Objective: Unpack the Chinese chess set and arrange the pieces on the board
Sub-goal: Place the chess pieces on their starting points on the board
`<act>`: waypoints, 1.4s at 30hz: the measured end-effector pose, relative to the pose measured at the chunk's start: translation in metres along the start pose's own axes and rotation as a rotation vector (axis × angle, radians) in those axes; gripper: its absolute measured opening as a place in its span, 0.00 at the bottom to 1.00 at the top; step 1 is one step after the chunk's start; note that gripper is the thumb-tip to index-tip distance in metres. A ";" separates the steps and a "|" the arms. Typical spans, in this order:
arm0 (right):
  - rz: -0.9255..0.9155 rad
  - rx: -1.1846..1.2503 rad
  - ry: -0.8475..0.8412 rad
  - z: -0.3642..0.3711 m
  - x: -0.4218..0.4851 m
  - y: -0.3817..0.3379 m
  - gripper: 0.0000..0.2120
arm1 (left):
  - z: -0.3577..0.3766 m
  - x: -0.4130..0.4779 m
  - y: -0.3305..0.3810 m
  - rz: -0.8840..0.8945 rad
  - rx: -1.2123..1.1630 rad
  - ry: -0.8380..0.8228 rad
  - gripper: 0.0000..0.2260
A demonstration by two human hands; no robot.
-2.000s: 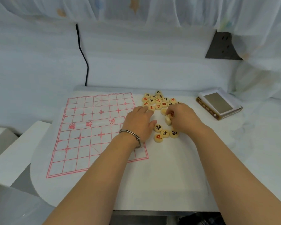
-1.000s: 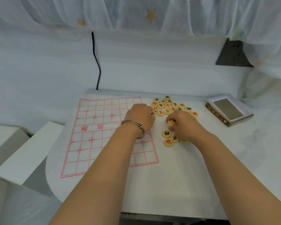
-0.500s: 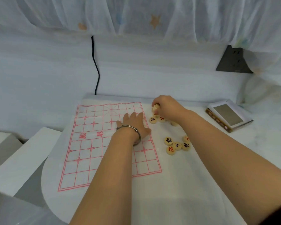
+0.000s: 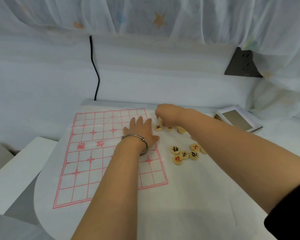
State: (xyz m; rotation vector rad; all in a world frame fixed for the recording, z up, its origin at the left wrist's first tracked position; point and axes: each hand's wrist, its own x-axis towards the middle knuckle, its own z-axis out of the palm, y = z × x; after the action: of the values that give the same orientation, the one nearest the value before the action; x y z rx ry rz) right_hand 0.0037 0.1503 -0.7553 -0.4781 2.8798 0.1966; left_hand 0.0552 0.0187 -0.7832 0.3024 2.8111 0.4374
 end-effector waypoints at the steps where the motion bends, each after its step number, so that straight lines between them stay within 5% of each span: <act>1: 0.011 0.047 0.029 -0.003 -0.002 0.003 0.11 | -0.001 0.000 0.002 0.009 0.008 0.014 0.32; 6: 0.080 0.260 0.170 -0.028 -0.027 0.035 0.10 | 0.001 -0.001 0.013 0.066 -0.017 0.041 0.32; 17: 0.164 0.332 0.232 -0.020 -0.055 0.080 0.12 | 0.016 0.001 0.035 0.143 -0.051 0.063 0.32; 42: 0.232 0.211 0.043 0.014 -0.095 0.106 0.12 | 0.018 -0.001 0.043 0.214 -0.002 0.051 0.28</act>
State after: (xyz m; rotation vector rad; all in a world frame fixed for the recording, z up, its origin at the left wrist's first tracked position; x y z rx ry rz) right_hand 0.0585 0.2810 -0.7362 -0.1111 2.9484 -0.0820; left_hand 0.0683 0.0636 -0.7856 0.6033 2.8384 0.4996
